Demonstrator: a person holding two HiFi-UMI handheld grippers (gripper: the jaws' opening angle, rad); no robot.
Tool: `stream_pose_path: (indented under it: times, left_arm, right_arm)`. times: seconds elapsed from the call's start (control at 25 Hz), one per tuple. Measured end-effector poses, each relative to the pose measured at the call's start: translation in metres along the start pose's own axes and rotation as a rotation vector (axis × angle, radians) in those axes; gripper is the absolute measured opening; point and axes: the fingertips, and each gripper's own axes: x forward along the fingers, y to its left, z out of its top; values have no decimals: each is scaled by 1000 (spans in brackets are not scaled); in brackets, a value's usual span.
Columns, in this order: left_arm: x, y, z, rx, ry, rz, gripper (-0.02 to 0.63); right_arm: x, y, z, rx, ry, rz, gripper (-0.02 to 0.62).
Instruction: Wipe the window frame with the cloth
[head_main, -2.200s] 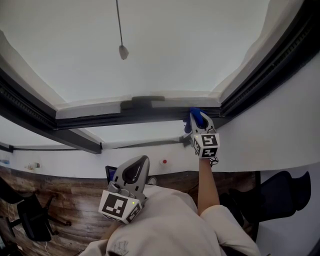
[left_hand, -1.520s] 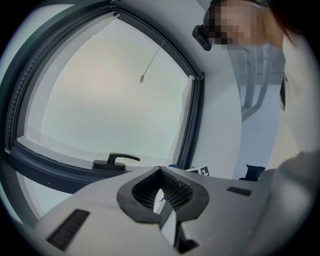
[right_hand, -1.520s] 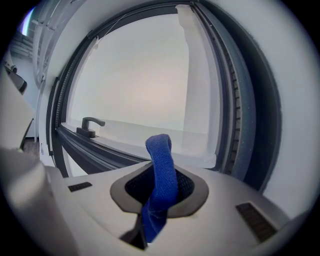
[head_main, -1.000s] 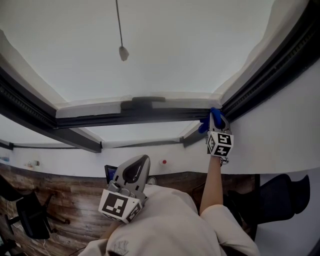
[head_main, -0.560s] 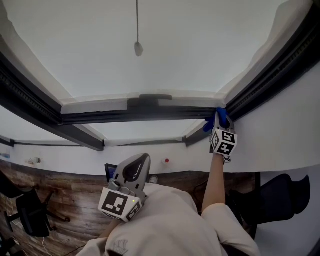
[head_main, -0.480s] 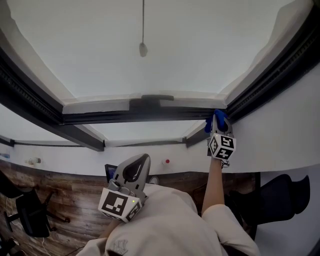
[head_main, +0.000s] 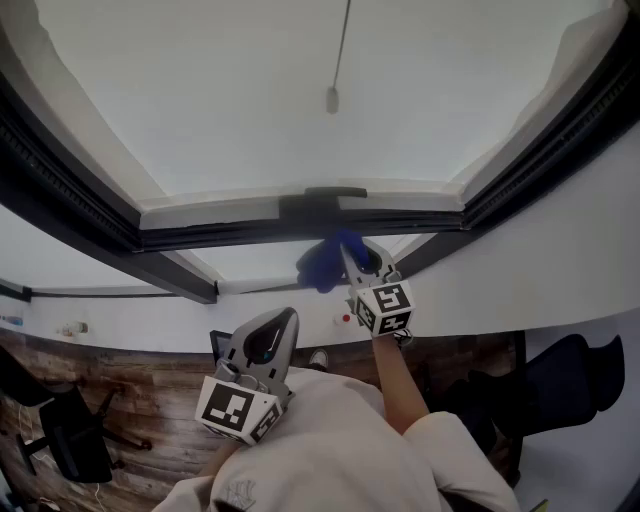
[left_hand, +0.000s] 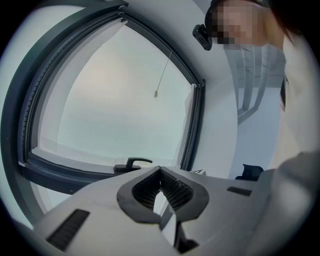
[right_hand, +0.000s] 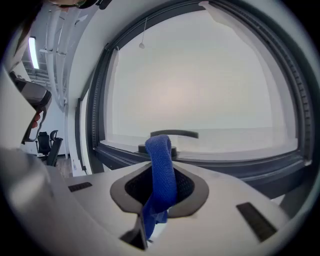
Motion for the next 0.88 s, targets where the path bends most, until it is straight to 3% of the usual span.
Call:
stream_pose_path:
  times: [0.2, 0.48, 0.88]
  left_arm:
    - [-19, 25, 4, -5, 3, 33, 9]
    - [-36, 51, 4, -27, 8, 71, 9]
    - [-31, 55, 6, -26, 5, 48, 9]
  right_arm:
    - [27, 33, 2, -39, 28, 34, 61]
    - [49, 42, -13, -32, 64, 23, 60]
    - [50, 44, -14, -114, 68, 30, 58]
